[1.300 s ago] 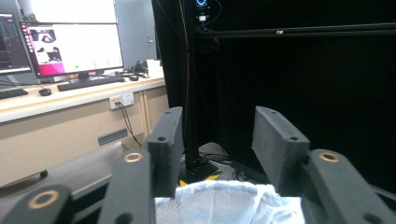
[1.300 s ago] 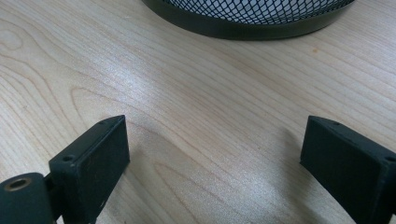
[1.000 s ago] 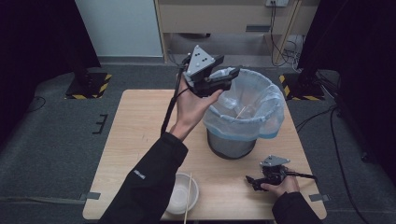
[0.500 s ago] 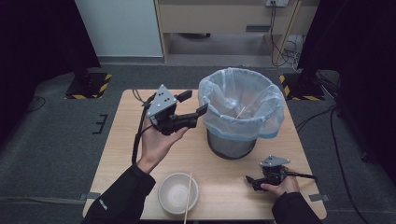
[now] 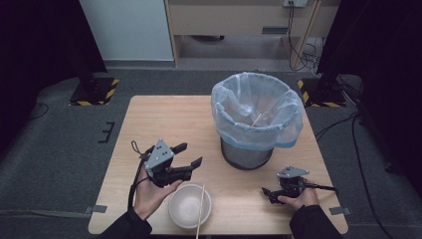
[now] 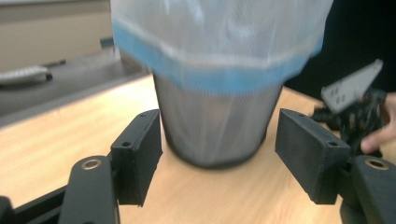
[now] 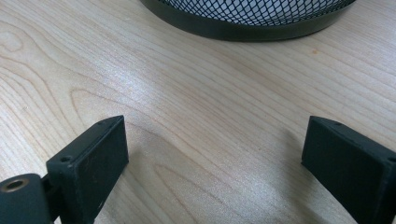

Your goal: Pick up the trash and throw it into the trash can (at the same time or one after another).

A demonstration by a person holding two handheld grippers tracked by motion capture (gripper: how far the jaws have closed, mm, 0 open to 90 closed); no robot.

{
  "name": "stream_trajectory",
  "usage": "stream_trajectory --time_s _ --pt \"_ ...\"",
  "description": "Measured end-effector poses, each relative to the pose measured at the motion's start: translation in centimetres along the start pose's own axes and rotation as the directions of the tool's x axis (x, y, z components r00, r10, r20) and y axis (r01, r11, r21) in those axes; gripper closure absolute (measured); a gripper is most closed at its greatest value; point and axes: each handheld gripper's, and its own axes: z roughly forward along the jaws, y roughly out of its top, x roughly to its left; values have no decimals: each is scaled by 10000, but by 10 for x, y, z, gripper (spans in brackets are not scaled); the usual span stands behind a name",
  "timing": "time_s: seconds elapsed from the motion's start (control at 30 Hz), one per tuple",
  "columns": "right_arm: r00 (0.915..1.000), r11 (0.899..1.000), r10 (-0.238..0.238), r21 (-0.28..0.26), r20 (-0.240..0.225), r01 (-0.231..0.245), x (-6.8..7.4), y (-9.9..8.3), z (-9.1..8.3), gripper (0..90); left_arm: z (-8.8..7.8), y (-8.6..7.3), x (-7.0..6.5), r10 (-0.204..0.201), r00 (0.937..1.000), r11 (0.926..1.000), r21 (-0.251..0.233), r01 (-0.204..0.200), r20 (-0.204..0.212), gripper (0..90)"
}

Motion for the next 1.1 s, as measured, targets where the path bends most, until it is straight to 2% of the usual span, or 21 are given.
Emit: stream_trajectory --time_s 0.03,0.07,0.17,0.27,0.33,0.37,0.4,0.5,0.53,0.57,0.67,0.73,0.77,0.8,0.83,0.93,1.1 --pt "10000 10000 0 0 0 0 0 0 0 73 0 0 0 0 10000 10000 0 0 0 297" --pt "10000 10000 -2 -7 0 2 0 0 0 73 -2 -12 -3 -47 10000 9993 357 50 -84 289" --pt "10000 10000 10 -1 -5 -10 0 0 0 73 -3 -24 -6 -147 9998 9974 707 155 -116 289" --pt "10000 10000 -1 -4 -4 1 0 0 0 73 -3 -41 -10 -427 9991 9929 1114 415 86 296" --pt "10000 10000 -4 -1 -7 4 0 0 0 73 0 -56 -13 -700 9973 9852 1585 658 212 323" --pt "10000 10000 -4 -1 -7 4 0 0 0 73 0 -56 -13 -700 9973 9852 1585 658 212 326" --pt "10000 10000 -4 6 -8 4 0 0 0 73 2 -60 -13 -763 9969 9804 1837 713 199 326" --pt "10000 10000 -39 91 -37 39 0 1 0 73 6 -68 -16 -1001 9948 9722 2149 934 205 345" --pt "10000 9999 -14 118 -35 14 0 1 0 73 8 -74 -18 -945 9953 9674 2379 867 214 346" --pt "10000 9999 -14 118 -35 14 0 1 0 73 8 -74 -18 -945 9953 9674 2379 867 214 350" --pt "10000 9999 -34 145 -33 35 0 1 0 73 10 -80 -20 -1145 9931 9604 2582 1044 240 367" --pt "10000 9998 -23 193 -52 24 0 2 0 73 11 -84 -22 -1235 9920 9524 2840 1108 271 374" --pt "10000 9998 -23 193 -52 24 0 2 0 73 11 -84 -22 -1235 9920 9524 2840 1108 271 377" --pt "10000 9998 -30 205 -65 32 0 2 0 73 13 -86 -25 -1211 9923 9479 2999 1073 278 381" --pt "10000 9998 -30 205 -65 32 0 2 0 73 13 -86 -25 -1211 9923 9479 2999 1073 278 383" --pt "10000 9998 -50 192 -52 51 0 2 0 73 18 -90 -31 -1193 9919 9369 3356 981 430 387" --pt "10000 9997 -61 217 -58 63 0 2 -1 73 24 -93 -38 -1086 9926 9248 3718 808 544 402"
